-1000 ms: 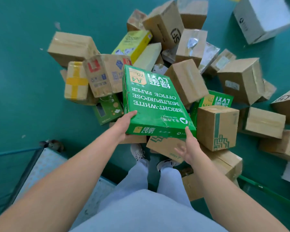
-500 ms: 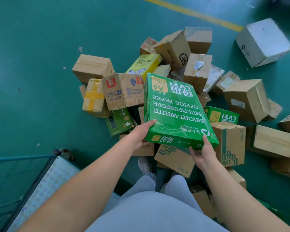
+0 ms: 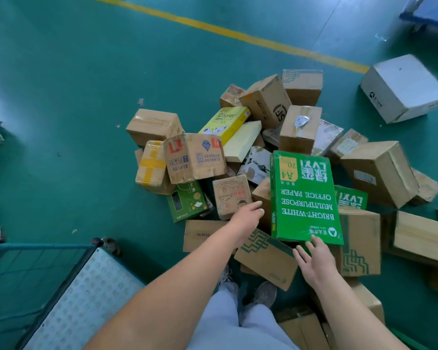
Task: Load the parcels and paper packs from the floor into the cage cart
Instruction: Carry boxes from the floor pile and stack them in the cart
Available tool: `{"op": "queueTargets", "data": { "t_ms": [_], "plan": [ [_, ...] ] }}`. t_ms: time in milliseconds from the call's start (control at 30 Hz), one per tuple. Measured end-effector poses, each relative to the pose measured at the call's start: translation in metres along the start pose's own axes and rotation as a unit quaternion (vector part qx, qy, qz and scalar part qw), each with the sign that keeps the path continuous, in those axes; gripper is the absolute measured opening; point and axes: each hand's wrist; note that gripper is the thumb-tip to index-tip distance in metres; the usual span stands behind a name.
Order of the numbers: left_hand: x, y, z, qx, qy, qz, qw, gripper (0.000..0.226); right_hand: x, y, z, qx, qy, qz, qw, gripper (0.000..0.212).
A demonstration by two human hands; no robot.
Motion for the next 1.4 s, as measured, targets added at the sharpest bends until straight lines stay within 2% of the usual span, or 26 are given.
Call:
{"op": "queueTargets", "data": {
  "t_ms": [367,500,767,1000,1133,1400],
  "plan": [
    [0.023,-0.076,0.043,-0.092,0.025,0.047,0.994,0.044,-0.014,0.089,0.059,0.101,0.008,0.122,0.987,0.049],
    [0.036,-0.126,0.051,-0.093,0.022,0.077,0.992,0.043,-0.032,0.133,0.072,0.121,0.012,0.153,0.981,0.049],
    [0.067,-0.264,0.025,-0.076,-0.011,0.106,0.991,0.041,-0.111,0.247,0.104,0.084,0.047,0.151,0.984,0.047],
    [0.045,-0.369,0.006,-0.044,-0.021,0.068,0.997,0.042,-0.161,0.333,0.143,0.076,0.061,0.135,0.986,0.046],
    [0.028,-0.383,-0.007,-0.022,-0.023,0.050,0.998,0.044,-0.160,0.348,0.147,0.072,0.051,0.118,0.989,0.047],
    [-0.006,-0.337,-0.015,0.004,-0.022,0.030,0.999,0.046,-0.125,0.331,0.133,0.045,0.050,0.084,0.994,0.045]
  ]
}}
Point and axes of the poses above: each hand's wrist, its own z-axis away from the middle knuckle, its own y-axis out of the palm, x = y × z
